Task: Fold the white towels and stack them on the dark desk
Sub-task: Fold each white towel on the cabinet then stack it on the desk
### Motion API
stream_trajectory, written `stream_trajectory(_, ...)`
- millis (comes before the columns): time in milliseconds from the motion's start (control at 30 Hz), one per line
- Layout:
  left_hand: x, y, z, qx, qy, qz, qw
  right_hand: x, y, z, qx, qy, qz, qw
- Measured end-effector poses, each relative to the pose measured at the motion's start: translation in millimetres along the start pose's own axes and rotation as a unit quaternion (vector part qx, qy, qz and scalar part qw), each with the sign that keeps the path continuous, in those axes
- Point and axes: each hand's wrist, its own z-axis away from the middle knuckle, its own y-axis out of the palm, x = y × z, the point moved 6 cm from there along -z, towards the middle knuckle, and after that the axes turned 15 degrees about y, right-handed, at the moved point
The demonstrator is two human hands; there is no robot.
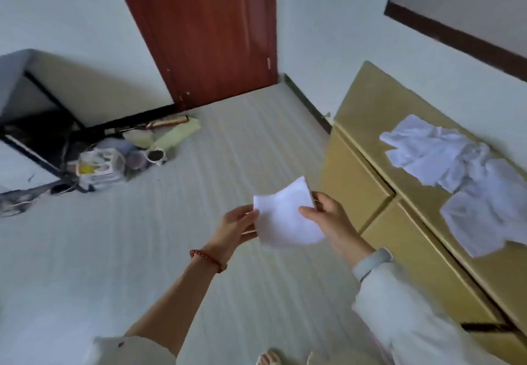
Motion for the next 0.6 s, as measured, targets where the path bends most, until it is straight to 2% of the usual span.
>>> stream_trajectory(67, -19, -79, 11, -0.068, 0.034, 0.004, 0.997, 16, 81, -12, 0.064, 0.006, 0.024, 0.998)
stream_trajectory(167, -28, -174, 26, -0.139, 0.050, 0.095, 0.984, 36, 186, -34, 0.151, 0.023, 0.052, 0.987)
stream_trajectory(333, -20, -306, 36, -0.211, 0.018, 0.220, 0.952, 68, 342, -77, 0.241, 0.023, 0.106, 0.964)
stream_trajectory(533, -45, -495, -3, -0.322, 0.056, 0.184, 0.927, 129, 538, -151, 0.304, -0.037, 0.176, 0.936)
stream_trajectory(600, -62, -538, -14, -0.350, 0.071, 0.157, 0.921, 153, 589, -163, 0.321, -0.070, 0.204, 0.922)
